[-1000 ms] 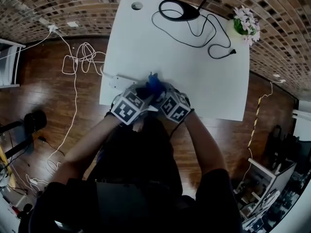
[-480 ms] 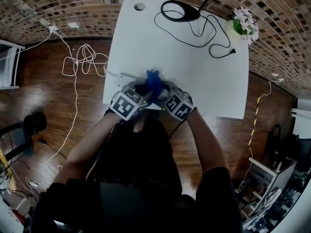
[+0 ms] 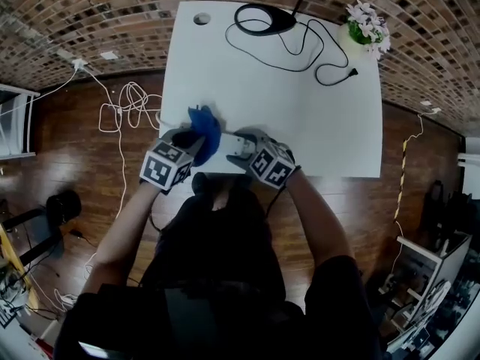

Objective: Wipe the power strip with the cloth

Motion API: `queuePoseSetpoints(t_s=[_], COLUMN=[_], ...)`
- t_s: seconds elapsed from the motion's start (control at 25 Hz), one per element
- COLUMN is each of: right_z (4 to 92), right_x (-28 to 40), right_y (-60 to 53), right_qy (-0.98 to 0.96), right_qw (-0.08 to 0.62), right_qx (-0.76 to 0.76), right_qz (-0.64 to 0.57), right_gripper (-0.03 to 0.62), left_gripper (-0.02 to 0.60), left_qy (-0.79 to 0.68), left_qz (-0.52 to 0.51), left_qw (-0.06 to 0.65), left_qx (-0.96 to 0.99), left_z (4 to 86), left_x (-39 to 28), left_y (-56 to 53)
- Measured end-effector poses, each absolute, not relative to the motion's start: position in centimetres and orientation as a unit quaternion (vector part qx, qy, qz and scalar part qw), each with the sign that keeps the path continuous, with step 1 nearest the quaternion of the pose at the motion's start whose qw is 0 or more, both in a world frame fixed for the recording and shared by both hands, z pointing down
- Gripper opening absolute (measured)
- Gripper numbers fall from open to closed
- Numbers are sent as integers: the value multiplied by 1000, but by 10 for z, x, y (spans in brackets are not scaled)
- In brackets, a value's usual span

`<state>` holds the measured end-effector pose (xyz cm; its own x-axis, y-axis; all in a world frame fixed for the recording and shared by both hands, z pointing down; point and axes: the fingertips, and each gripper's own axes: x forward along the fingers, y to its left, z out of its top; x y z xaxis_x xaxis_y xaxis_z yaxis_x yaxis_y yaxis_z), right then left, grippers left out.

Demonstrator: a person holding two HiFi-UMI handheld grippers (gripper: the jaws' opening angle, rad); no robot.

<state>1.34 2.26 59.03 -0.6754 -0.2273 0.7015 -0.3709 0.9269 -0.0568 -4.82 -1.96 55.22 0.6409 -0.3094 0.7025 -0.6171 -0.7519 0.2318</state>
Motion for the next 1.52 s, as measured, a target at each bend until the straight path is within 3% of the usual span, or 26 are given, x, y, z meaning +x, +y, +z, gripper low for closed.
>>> queuePoseSetpoints(t_s=[1.0, 1.32, 1.52], right_z=[591, 590, 588], right_x=[17, 17, 16], right_y=[23, 24, 24], right_qy=[-911, -908, -908], right_qw=[363, 366, 365], right_qx=[170, 173, 174], right_qz=[98, 107, 110], right_gripper=[279, 281, 281], left_gripper=[81, 81, 81], left_qy=[-380, -418, -407], left_qz=[313, 315, 309], left_qw=[254, 212, 245], left_qx=[832, 825, 824], left_z=[554, 547, 555], left_x=[-125, -125, -129], left_y=[-41, -41, -43])
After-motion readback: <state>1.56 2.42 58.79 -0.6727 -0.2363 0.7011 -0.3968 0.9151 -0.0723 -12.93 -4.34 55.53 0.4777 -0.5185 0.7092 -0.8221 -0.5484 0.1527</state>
